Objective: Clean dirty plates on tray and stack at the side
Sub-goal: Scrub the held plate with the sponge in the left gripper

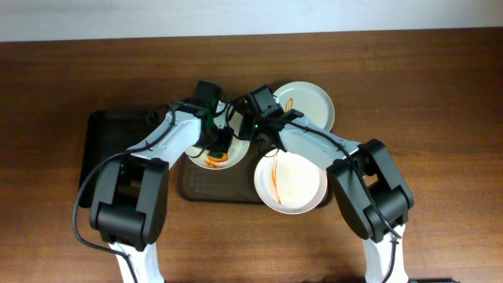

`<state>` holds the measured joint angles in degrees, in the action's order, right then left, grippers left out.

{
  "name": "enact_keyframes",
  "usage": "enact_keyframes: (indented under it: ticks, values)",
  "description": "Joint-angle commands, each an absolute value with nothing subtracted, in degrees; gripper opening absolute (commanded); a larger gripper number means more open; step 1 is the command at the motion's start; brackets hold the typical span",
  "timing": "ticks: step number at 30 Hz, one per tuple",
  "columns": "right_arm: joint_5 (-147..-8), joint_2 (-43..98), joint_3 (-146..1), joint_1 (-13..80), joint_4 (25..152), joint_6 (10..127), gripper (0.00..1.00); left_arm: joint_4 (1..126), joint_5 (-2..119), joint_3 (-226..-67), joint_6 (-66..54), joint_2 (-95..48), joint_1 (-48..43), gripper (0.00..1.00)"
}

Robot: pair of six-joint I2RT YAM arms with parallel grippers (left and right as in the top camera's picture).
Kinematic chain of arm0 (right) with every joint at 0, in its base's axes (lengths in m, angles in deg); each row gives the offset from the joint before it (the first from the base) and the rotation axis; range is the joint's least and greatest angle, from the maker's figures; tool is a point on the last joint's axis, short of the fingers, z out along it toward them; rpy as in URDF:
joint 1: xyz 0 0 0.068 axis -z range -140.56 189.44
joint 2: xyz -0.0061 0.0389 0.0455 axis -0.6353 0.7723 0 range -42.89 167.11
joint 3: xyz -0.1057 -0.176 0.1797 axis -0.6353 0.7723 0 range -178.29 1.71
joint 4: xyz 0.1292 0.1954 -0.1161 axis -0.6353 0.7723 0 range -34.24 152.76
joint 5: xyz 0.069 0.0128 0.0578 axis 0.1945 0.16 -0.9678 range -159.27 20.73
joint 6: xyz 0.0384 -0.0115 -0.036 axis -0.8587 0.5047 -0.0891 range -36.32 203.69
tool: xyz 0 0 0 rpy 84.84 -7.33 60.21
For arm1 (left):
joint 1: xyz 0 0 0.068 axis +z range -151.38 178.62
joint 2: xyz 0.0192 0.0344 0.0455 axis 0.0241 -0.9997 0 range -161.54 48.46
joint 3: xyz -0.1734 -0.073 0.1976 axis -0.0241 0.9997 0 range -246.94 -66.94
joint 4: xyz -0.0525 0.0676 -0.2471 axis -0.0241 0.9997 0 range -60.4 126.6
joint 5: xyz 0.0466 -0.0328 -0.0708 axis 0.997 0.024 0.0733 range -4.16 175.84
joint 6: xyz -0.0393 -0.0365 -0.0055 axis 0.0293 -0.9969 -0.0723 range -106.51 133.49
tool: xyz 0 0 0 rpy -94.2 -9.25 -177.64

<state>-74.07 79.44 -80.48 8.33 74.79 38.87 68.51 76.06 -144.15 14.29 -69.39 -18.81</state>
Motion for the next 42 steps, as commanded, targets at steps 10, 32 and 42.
enact_keyframes:
  ticks: [10, 32, 42]
  values:
    - [-73.76, 82.13, -80.81, 8.46, 75.00, 36.24, 0.04, 70.61, 107.14, -138.27, -15.81, -77.98, -19.34, 0.00]
    - [-73.76, 82.13, -80.81, 8.46, 75.09, 36.53, 0.04, 67.55, 77.87, -138.66, 9.96, -77.95, -17.87, 0.00]
    - [-75.38, 82.13, -80.81, 8.46, 75.88, 40.40, 0.04, 87.09, 82.16, -165.22, 2.83, -77.95, -3.49, 0.00]
